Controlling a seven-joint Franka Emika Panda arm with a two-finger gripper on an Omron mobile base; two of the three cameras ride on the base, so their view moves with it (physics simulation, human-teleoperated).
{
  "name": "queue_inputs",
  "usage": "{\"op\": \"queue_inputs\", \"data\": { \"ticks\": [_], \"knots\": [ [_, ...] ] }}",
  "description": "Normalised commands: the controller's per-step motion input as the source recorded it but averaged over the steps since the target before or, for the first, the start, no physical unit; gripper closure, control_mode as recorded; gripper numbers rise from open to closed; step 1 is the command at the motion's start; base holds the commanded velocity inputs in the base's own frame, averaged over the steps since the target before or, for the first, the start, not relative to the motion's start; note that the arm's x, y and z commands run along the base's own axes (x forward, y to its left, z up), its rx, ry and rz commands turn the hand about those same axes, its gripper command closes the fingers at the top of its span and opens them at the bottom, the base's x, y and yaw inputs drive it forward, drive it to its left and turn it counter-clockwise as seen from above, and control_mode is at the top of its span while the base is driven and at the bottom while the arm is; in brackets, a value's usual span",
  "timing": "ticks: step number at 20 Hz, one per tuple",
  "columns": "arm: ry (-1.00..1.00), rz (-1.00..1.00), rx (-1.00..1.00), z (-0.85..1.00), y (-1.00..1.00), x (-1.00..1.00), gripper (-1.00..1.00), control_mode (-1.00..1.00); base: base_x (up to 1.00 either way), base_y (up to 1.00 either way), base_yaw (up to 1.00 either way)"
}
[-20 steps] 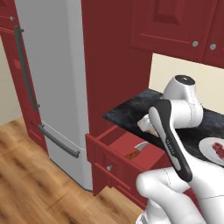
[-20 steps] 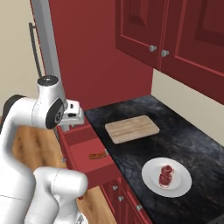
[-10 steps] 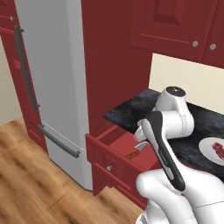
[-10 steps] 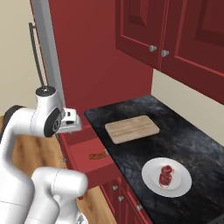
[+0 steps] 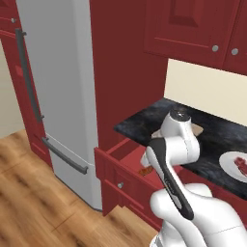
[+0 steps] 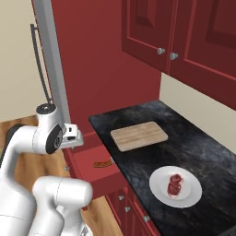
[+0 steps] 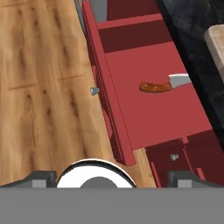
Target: Pick up the knife from the drawer and place it on the cutting board. Then place the meat from the plate to the cutting board.
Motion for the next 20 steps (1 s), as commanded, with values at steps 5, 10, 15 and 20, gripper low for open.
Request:
{"op": "queue_inputs", "data": {
  "ticks": [5, 10, 15, 20],
  "knots": [
    [0.04, 0.07, 0.0, -0.42, 0.01, 0.21, -1.0, -1.0, 0.0, 0.0, 0.0],
    [0.03, 0.06, 0.0, -0.46, 0.01, 0.25, -1.0, -1.0, 0.0, 0.0, 0.0],
    [0.0, 0.04, 0.0, -0.45, 0.09, 0.22, -1.0, -1.0, 0.0, 0.0, 0.0],
    [0.01, 0.01, -0.02, -0.45, 0.23, 0.27, -1.0, -1.0, 0.0, 0.0, 0.0]
  ]
}}
